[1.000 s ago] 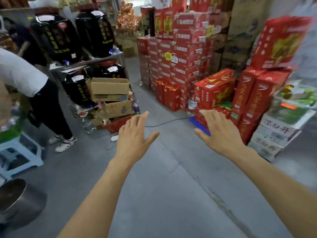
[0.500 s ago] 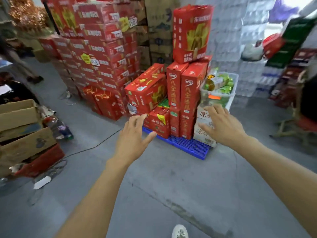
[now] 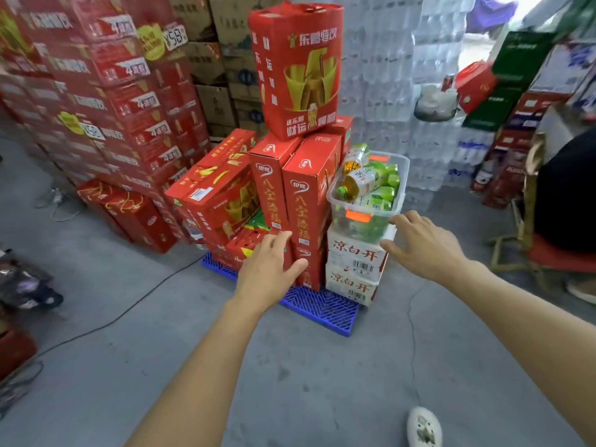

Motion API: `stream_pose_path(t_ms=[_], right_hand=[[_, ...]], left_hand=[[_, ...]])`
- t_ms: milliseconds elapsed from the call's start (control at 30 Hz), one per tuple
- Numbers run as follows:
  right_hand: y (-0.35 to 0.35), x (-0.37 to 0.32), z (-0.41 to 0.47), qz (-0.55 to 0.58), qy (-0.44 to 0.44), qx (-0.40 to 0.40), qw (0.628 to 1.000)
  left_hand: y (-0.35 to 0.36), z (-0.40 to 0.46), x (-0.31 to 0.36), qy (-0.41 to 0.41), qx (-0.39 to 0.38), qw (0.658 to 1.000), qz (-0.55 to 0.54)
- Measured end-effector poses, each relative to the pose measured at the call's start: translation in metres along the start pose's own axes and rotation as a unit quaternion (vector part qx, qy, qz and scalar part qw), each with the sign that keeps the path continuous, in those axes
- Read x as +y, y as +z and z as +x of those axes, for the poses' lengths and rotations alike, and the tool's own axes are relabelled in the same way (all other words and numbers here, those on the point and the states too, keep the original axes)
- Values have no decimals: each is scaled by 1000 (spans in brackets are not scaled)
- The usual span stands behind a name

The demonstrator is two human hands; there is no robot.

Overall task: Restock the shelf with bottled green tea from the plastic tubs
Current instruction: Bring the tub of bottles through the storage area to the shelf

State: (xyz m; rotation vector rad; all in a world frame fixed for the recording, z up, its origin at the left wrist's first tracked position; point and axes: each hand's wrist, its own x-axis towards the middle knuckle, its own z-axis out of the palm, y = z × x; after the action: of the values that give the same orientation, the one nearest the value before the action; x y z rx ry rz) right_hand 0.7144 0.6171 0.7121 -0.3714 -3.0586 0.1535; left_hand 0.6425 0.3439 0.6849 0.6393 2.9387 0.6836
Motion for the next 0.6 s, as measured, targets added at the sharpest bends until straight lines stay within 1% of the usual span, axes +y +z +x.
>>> stream_pose_path(t_ms=[133,300,467,600], right_hand=[[5,62,68,2,-26,-16,1000],[-1,127,165,27,-54,-62,996],[9,155,270,39,-88,-105,990],[36,163,336,45,-87,-134,986]], left_hand=[[35,65,34,-49,12,999,-18],[82,141,83,-124,4,989,-83],[108,208,99,-189,-3,976,-110],[124,258,91,-222,-14,969,-108]])
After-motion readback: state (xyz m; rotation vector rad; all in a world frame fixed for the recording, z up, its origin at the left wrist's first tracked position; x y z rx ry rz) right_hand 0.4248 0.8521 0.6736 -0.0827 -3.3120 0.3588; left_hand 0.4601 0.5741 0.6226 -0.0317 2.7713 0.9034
